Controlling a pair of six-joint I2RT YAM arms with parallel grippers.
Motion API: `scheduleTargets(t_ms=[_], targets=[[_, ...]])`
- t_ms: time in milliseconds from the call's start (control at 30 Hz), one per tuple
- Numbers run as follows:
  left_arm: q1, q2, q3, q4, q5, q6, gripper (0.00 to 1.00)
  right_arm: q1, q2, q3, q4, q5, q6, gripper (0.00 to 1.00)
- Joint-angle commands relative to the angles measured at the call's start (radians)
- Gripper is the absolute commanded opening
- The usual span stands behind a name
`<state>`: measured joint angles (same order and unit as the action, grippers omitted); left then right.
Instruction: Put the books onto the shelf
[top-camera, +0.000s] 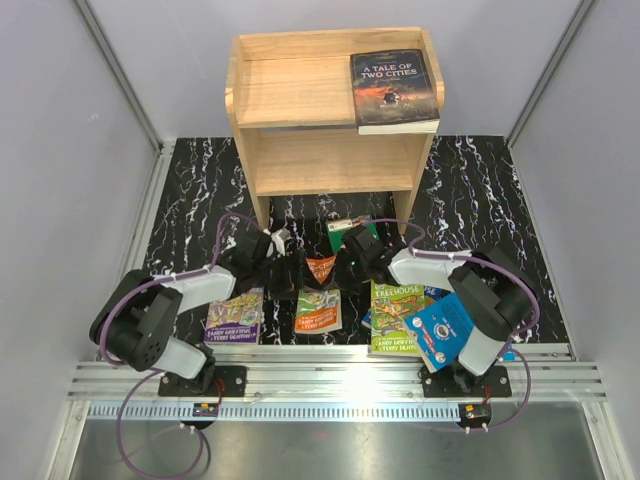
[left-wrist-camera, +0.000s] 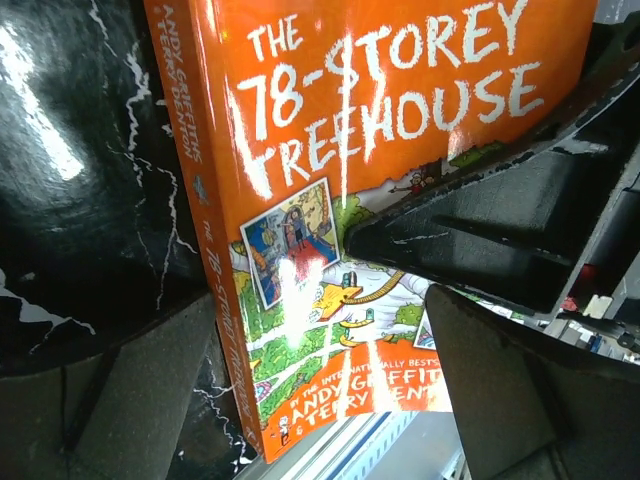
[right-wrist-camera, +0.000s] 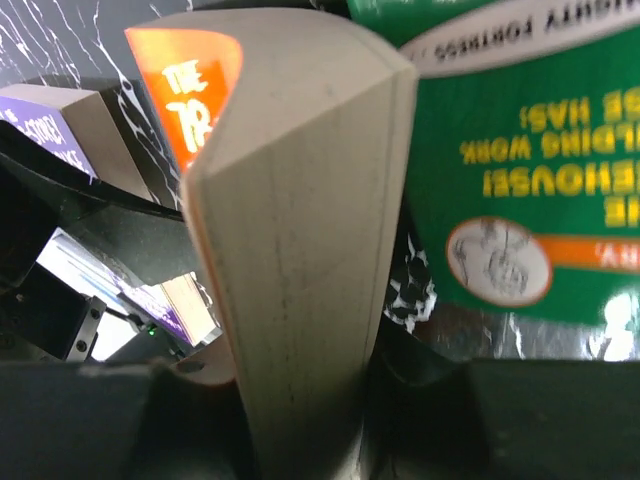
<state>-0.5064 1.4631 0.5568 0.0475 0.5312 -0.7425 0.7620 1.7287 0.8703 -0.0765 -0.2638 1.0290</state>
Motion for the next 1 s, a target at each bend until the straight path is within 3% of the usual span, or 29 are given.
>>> scheduleTargets(t_ms=[0, 167, 233, 400, 567, 800, 967], targets=[[-0.026, 0.014, -0.057, -0.046, -0.003, 0.002, 0.97, 0.048, -0.041, 0.021, -0.169, 0.118, -0.035, 0.07], [-0.024, -0.249, -0.034, -0.26, -0.059, 0.0, 0.98, 0.046, -0.222, 0.11, -0.376, 0.132, -0.043, 0.05], [-0.023, -0.378, 0.017, -0.337, -0.085, 0.005, 0.97, 0.046, -0.326, 0.16, -0.425, 0.126, -0.029, 0.04], [-0.018, -0.533, 0.243, -0.517, -0.082, 0.006, 0.95, 0.046, -0.49, 0.308, -0.58, 0.062, 0.006, 0.04], [-0.02, -0.52, 0.393, -0.424, 0.041, -0.092, 0.88, 0.046, -0.619, 0.398, -0.586, -0.003, 0.043, 0.03], [-0.079, -0.445, 0.641, -0.388, 0.087, -0.129, 0.55, 0.046, -0.741, 0.452, -0.48, -0.015, 0.111, 0.02], [-0.155, -0.393, 0.765, -0.351, 0.092, -0.159, 0.51, 0.046, -0.784, 0.48, -0.441, -0.012, 0.123, 0.01]])
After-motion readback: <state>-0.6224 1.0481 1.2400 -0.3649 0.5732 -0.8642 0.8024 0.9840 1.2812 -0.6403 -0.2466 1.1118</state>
